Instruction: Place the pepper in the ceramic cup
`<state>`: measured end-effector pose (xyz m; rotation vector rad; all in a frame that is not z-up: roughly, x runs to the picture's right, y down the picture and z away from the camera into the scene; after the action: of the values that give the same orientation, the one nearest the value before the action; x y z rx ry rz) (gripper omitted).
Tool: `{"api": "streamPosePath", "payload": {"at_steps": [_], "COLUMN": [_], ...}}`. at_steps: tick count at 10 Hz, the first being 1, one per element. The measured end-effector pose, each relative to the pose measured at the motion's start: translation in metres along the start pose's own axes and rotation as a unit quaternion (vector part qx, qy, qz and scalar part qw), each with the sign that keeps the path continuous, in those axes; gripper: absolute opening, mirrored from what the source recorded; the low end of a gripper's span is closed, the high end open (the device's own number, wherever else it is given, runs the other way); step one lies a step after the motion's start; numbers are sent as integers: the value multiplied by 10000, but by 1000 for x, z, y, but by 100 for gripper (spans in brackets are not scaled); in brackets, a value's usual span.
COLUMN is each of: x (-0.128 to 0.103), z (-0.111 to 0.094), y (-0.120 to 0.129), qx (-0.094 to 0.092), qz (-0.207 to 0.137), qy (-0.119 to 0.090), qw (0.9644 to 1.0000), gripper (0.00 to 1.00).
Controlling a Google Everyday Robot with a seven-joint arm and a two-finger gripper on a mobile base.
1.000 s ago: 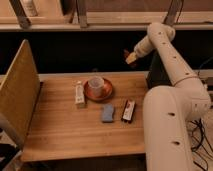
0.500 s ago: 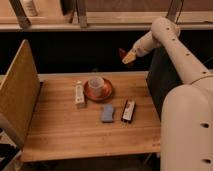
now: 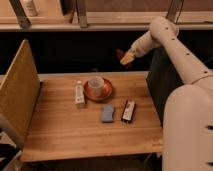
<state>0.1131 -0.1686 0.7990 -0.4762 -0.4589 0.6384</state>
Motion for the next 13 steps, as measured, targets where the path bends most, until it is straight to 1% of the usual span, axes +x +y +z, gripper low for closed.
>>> {"api": "streamPosePath", "payload": {"at_steps": [1, 2, 4, 5, 7, 9, 10, 11, 12, 13], "x": [-7, -33, -63, -71, -81, -86, -88, -90, -95, -97], "z": [2, 9, 17, 20, 35, 55, 68, 76, 90, 100], "y": [5, 22, 48, 60, 84, 106, 118, 124, 132, 135], "qx": [-38, -179, -398, -501, -764, -1060, -1220, -1301, -1397, -1454], "qz": [-115, -455, -907, -1076, -1331, -1496, -1594, -1647, -1725, -1755], "qy": [-24, -130, -251, -268, -264, -236, -199, -168, -129, -91], "qw": [9999, 9987, 9948, 9926, 9878, 9828, 9795, 9776, 9750, 9736], "gripper": [0, 0, 0, 0, 0, 0, 0, 0, 0, 0]}}
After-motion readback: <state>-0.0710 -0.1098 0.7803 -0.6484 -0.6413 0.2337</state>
